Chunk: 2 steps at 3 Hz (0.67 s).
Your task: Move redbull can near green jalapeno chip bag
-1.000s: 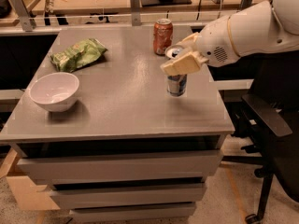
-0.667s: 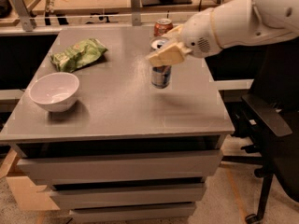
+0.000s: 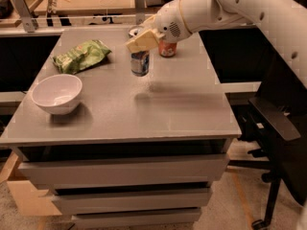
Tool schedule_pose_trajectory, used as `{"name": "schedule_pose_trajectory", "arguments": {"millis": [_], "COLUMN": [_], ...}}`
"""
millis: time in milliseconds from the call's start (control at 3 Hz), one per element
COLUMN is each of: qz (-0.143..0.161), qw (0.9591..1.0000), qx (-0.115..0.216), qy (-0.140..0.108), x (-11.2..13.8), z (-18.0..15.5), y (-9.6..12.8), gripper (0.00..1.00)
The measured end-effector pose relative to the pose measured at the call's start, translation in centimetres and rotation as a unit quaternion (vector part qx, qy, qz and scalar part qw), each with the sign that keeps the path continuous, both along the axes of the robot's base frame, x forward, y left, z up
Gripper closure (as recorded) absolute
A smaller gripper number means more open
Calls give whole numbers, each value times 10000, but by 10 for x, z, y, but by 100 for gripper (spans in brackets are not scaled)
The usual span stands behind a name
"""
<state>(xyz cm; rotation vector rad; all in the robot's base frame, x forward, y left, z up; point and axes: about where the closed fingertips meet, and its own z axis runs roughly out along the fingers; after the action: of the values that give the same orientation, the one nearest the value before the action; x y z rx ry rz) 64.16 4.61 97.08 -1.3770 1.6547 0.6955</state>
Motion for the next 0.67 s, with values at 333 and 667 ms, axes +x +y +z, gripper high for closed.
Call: {"name": "schedule_pose_trajectory", "arguments": {"millis": [333, 667], "qz": [176, 302], "qw": [9997, 9991], "qx": [-93, -172], "qy": [110, 225], "x": [26, 56], "z": [-10, -26], "y": [29, 53], "gripper": [100, 100]}}
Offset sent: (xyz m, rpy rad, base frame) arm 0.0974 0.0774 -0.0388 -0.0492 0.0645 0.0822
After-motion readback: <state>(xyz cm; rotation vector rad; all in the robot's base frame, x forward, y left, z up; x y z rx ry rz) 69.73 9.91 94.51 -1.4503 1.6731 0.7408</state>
